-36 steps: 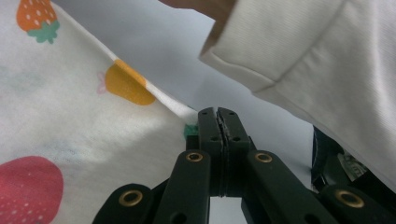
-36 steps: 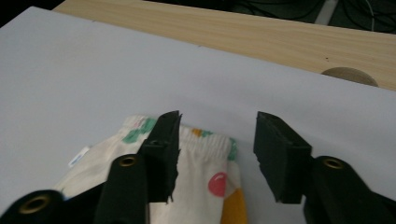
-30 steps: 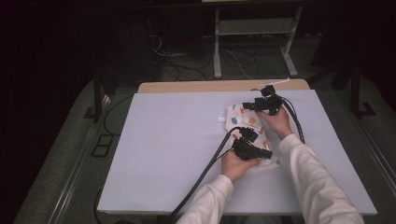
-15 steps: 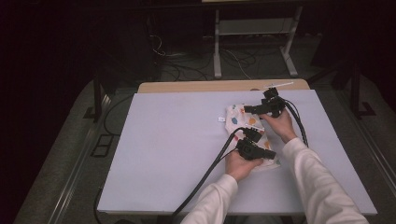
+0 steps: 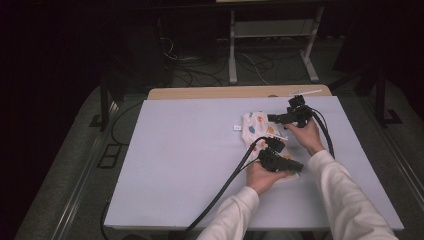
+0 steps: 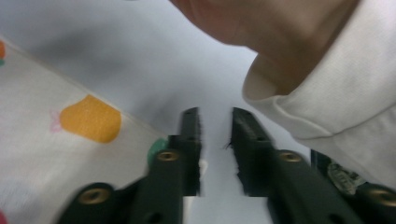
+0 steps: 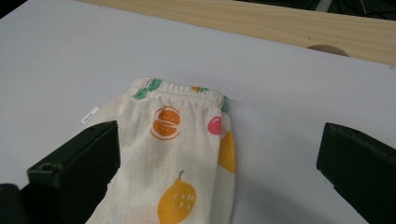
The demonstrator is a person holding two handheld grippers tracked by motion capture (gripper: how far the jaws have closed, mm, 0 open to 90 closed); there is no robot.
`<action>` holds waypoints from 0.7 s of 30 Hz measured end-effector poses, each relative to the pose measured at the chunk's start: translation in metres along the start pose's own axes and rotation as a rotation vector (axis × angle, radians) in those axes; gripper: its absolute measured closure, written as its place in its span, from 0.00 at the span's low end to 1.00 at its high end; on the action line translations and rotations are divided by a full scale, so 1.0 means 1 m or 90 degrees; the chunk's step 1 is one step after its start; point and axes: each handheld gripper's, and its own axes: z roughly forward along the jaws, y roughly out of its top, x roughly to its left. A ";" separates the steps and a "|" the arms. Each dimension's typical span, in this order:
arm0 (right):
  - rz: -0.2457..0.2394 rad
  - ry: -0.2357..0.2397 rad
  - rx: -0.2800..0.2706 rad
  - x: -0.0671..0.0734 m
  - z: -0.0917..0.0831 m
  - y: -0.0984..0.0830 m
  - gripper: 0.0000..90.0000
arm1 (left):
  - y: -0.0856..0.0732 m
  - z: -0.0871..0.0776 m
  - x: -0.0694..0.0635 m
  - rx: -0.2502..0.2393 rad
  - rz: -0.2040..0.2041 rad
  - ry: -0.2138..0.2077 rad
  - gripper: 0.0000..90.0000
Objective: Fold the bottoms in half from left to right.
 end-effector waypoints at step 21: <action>0.011 0.025 -0.001 0.002 -0.010 -0.010 0.00 | 0.007 -0.032 -0.009 -0.035 0.117 0.083 0.02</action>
